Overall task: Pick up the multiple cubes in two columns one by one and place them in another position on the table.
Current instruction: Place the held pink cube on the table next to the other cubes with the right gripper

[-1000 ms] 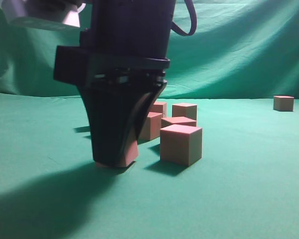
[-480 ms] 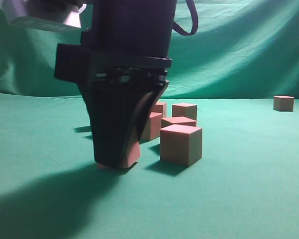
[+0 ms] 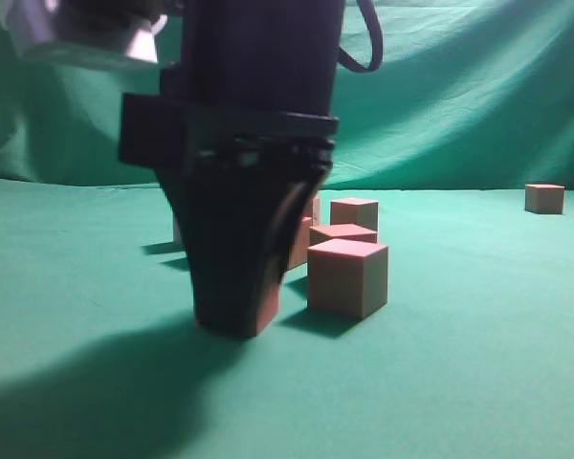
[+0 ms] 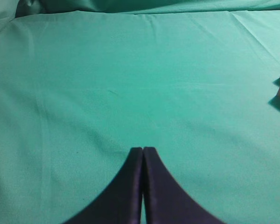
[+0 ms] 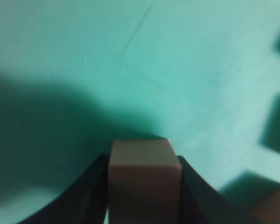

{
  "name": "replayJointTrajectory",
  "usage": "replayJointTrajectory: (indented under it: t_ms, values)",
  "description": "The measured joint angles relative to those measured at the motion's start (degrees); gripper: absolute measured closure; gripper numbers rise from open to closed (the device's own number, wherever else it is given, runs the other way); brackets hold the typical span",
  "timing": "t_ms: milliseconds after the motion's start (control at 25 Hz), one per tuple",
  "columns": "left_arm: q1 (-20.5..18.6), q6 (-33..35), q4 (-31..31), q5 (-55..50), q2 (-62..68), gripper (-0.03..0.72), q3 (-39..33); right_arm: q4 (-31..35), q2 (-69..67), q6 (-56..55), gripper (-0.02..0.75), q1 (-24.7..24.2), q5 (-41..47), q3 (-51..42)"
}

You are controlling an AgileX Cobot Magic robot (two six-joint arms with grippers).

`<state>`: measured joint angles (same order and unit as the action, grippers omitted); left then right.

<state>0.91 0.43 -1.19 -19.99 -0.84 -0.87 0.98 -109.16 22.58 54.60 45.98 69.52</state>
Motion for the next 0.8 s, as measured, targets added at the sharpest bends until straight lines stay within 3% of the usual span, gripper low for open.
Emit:
replayJointTrajectory:
  t_ms: [120, 160, 240, 280, 320, 480, 800]
  values:
    - [0.00, 0.00, 0.00, 0.00, 0.00, 0.688, 0.00, 0.00, -0.34, 0.50, 0.412, 0.00, 1.19, -0.10]
    - [0.00, 0.00, 0.00, 0.00, 0.00, 0.688, 0.00, 0.00, -0.34, 0.55, 0.421, 0.00, 1.28, -0.10]
    - [0.00, 0.00, 0.00, 0.00, 0.00, 0.688, 0.00, 0.00, -0.34, 0.64, 0.351, 0.00, 1.28, -0.10]
    - [0.00, 0.00, 0.00, 0.00, 0.00, 0.688, 0.00, 0.00, -0.34, 0.64, 0.358, 0.00, 1.28, -0.10]
    - [0.00, 0.00, 0.00, 0.00, 0.00, 0.688, 0.00, 0.00, -0.34, 0.64, 0.297, 0.00, 1.17, -0.10]
    - [0.00, 0.00, 0.00, 0.00, 0.00, 0.688, 0.00, 0.00, 0.54, 0.77, 0.167, 0.00, 0.30, -0.10]
    - [0.00, 0.00, 0.00, 0.00, 0.00, 0.688, 0.00, -1.46, 6.68, 0.67, 0.145, 0.00, -1.23, 1.99]
